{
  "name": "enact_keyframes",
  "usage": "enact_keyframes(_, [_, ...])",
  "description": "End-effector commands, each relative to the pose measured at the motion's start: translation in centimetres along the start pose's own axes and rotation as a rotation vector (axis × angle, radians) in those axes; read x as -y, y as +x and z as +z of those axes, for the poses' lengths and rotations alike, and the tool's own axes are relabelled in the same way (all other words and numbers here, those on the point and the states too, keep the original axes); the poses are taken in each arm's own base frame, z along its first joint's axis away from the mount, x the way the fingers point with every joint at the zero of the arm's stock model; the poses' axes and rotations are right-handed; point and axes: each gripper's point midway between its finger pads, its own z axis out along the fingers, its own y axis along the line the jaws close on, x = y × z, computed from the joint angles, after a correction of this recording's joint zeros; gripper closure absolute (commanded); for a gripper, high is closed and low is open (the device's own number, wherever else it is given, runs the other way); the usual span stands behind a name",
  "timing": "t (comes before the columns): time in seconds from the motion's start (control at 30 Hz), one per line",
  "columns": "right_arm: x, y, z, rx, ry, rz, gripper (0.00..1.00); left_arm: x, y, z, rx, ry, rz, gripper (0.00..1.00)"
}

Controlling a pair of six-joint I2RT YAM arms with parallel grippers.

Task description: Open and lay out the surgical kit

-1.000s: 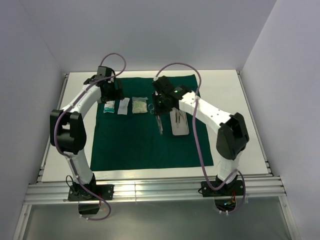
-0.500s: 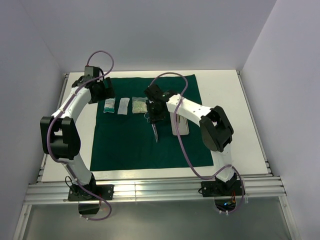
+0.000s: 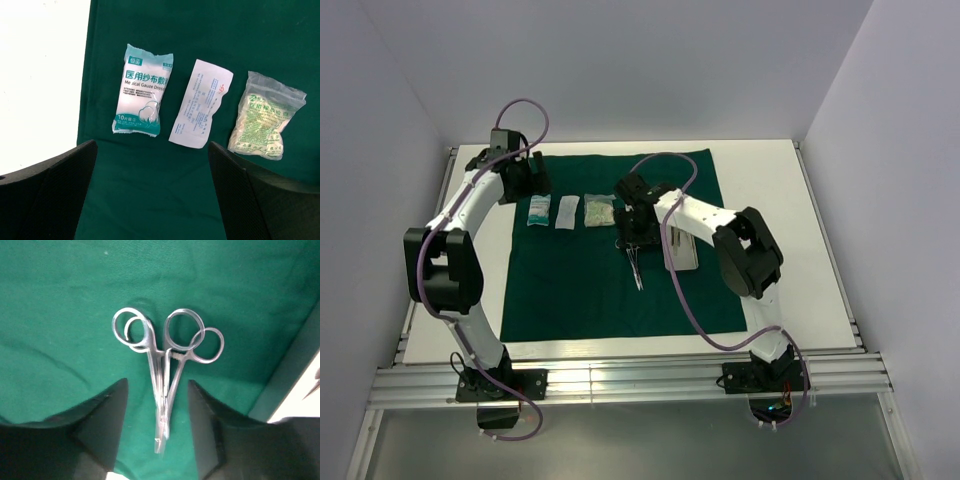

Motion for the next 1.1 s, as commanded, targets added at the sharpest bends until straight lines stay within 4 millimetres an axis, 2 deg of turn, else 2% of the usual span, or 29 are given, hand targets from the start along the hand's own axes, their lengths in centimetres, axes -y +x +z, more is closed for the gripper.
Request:
enact_keyframes(0.0, [-0.3, -1.4, -1.8, 0.063, -0.029, -0.044, 0.3, 1.1, -2.2, -0.6, 0.054, 0.043, -0.001, 0.04])
enact_keyframes(0.07, [-0.6, -1.9, -3.1, 0.084, -0.05, -0.053, 0.27, 1.5, -2.4, -0.5, 0.058, 0.06, -0.003, 0.04])
enact_keyframes(0.1, [-0.5, -2.9, -4.8, 0.124, -0.069, -0.056, 0.27, 1.6, -2.2, -0.2, 0.051, 0.062, 0.0, 0.03])
enact_keyframes(0.17, [0.4, -3.3, -6.4, 0.155, -0.075, -0.05, 0.31, 1.8, -2.7, -0.2, 0.056, 0.064, 0.003, 0.04])
enact_keyframes(0.2, [0.8, -3.9, -8.3, 0.202, -0.085, -0.04, 0.35, 1.8, -2.8, 0.0, 0.054, 0.063, 0.004, 0.03])
enact_keyframes(0.23, [2.4, -4.6, -9.1, 0.222, -0.072, -0.003, 0.36, 2.0, -3.2, -0.2, 0.065, 0.068, 0.007, 0.04])
enact_keyframes(0.33, [6.6, -4.6, -10.2, 0.241, 0.003, 0.074, 0.43, 2.3, -3.8, 0.0, 0.081, 0.074, 0.015, 0.03])
enact_keyframes(0.37, [8.3, -3.9, -9.6, 0.228, 0.049, 0.086, 0.45, 2.4, -3.9, 0.0, 0.083, 0.074, 0.019, 0.03])
enact_keyframes(0.43, [10.3, -3.7, -9.1, 0.223, 0.087, 0.121, 0.5, 2.6, -4.0, 0.3, 0.083, 0.076, 0.018, 0.04])
enact_keyframes(0.5, [11.4, -3.4, -7.8, 0.197, 0.112, 0.14, 0.53, 2.7, -3.9, 0.7, 0.075, 0.073, 0.014, 0.04])
enact_keyframes(0.6, [11.8, -4.0, -6.3, 0.179, 0.121, 0.166, 0.52, 2.8, -3.8, 0.9, 0.067, 0.069, 0.014, 0.04])
enact_keyframes(0.77, [12.0, -6.1, -4.6, 0.177, 0.124, 0.188, 0.46, 2.5, -4.0, 0.7, 0.073, 0.05, 0.019, 0.04])
enact_keyframes(0.87, [12.3, -7.1, -4.2, 0.189, 0.138, 0.197, 0.45, 2.2, -3.7, 0.6, 0.071, 0.039, 0.025, 0.03])
enact_keyframes(1.07, [13.1, -7.7, -2.5, 0.173, 0.184, 0.195, 0.37, 2.0, -3.4, 0.9, 0.057, 0.031, 0.026, 0.03])
